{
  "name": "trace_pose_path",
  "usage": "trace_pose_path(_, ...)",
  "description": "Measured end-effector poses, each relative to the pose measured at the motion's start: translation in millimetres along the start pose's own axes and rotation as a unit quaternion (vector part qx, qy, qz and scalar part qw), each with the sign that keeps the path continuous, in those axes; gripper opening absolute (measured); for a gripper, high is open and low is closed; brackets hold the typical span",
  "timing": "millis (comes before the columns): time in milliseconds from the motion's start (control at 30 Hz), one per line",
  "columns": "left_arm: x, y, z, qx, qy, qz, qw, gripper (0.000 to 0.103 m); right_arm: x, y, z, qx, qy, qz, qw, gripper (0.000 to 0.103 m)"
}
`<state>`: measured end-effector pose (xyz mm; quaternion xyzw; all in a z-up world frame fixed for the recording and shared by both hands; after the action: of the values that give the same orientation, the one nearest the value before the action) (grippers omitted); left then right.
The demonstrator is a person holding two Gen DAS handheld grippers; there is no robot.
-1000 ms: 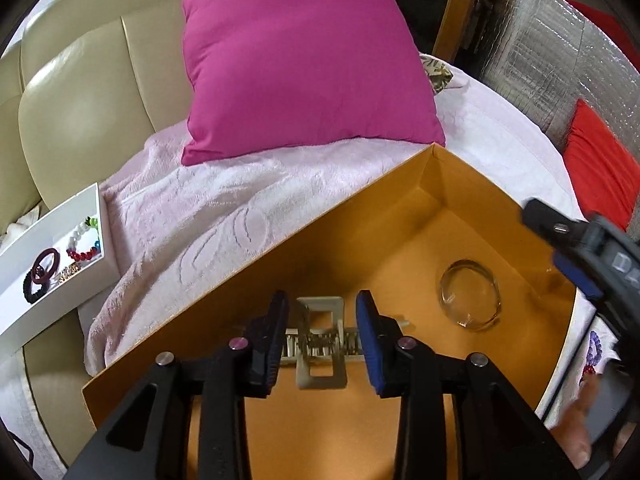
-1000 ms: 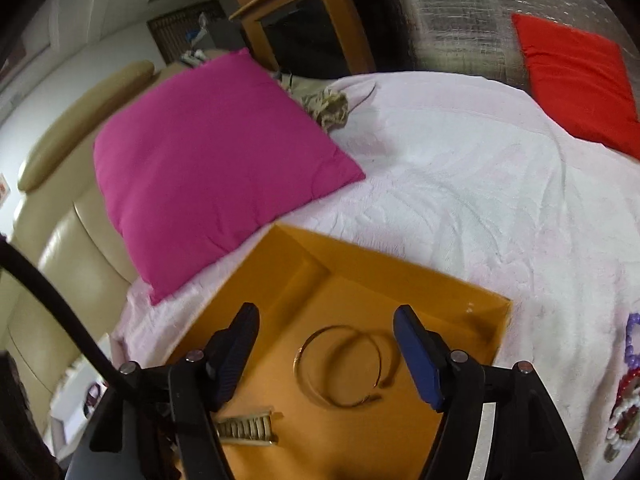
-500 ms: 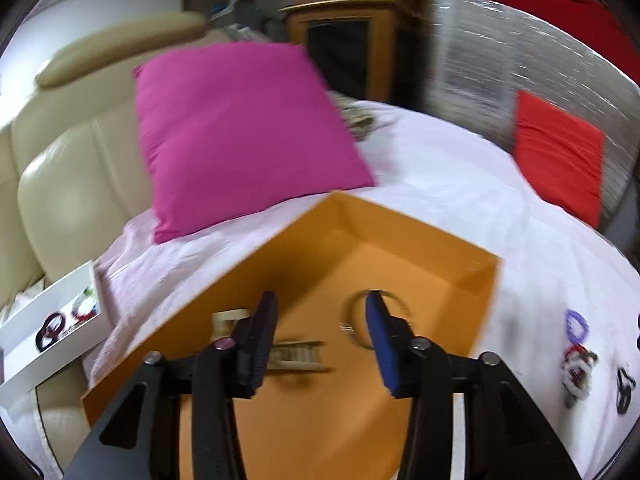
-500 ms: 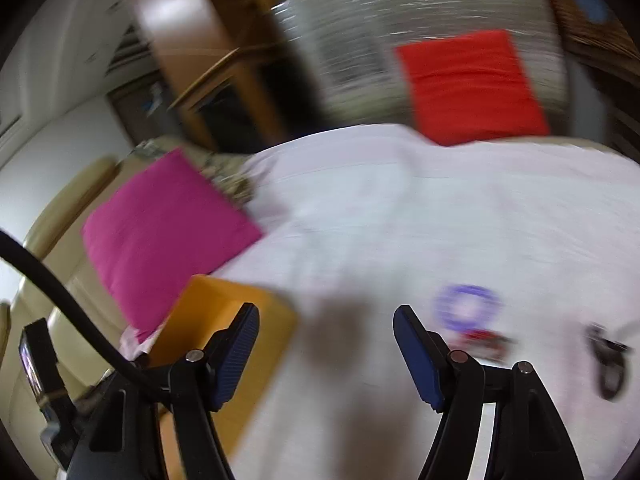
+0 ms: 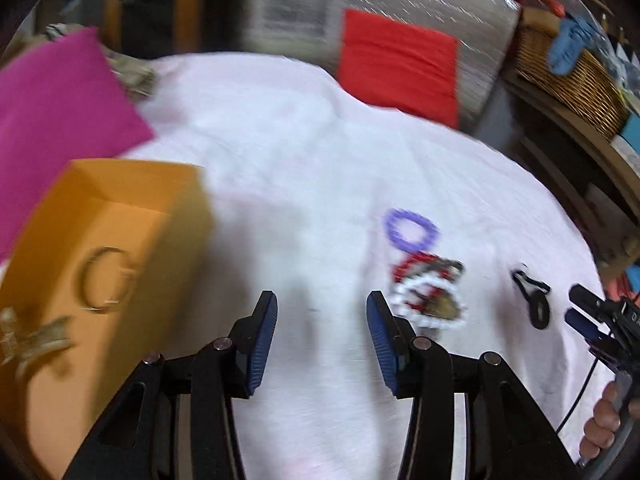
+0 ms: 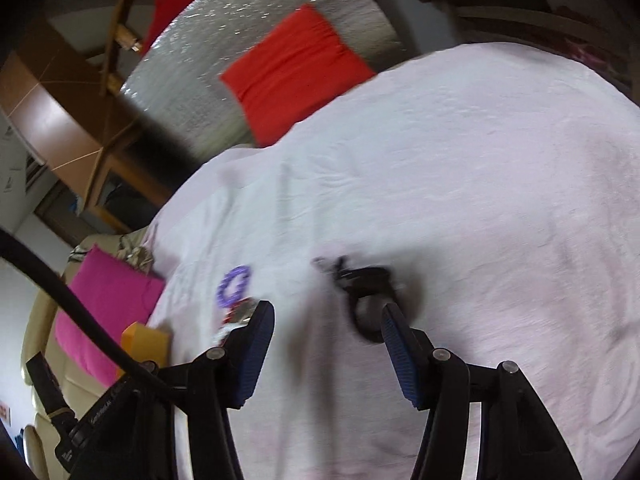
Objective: Organize jewelry
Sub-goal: 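Move both grippers back over the remaining bracelets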
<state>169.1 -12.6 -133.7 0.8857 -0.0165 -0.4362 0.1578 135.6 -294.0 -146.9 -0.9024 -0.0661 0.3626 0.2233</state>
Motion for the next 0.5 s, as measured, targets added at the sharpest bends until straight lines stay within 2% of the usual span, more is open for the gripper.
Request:
trace_pose_path(233,33,25,6,0.014,-0.022,0.020,0.9995,0.047,2,33,-2,0.033,-0.004,0.002,0.999,0.060)
trace_pose_path(300,42,30,8,0.020,-0.030,0.022,0.9991,0.041,2,35,-2,0.037,-0.004,-0.002,0.999,0.060)
trace_pose_path(433,57,40,17,0.036,-0.047,0.021,0.9980,0.038,5,30,-1,0.031,-0.007,-0.006,0.999,0.060)
trace_pose_path(500,62,47,21,0.044,-0.053,0.029,0.9973,0.028,5,27,-1,0.030,-0.005,-0.010,1.000,0.060)
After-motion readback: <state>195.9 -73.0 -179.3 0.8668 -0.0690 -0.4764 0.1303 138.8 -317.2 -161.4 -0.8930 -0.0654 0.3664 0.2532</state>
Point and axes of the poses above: each gripper's, at about its wrist camera, not at the fingertips, and x roughly the way its jaws point, y to its right, z to its underside, the point moved 9 cm from there along x, roughly the way its jaws point, and after that the axes turned 13 degrees about -x, right-handed, at the moved point
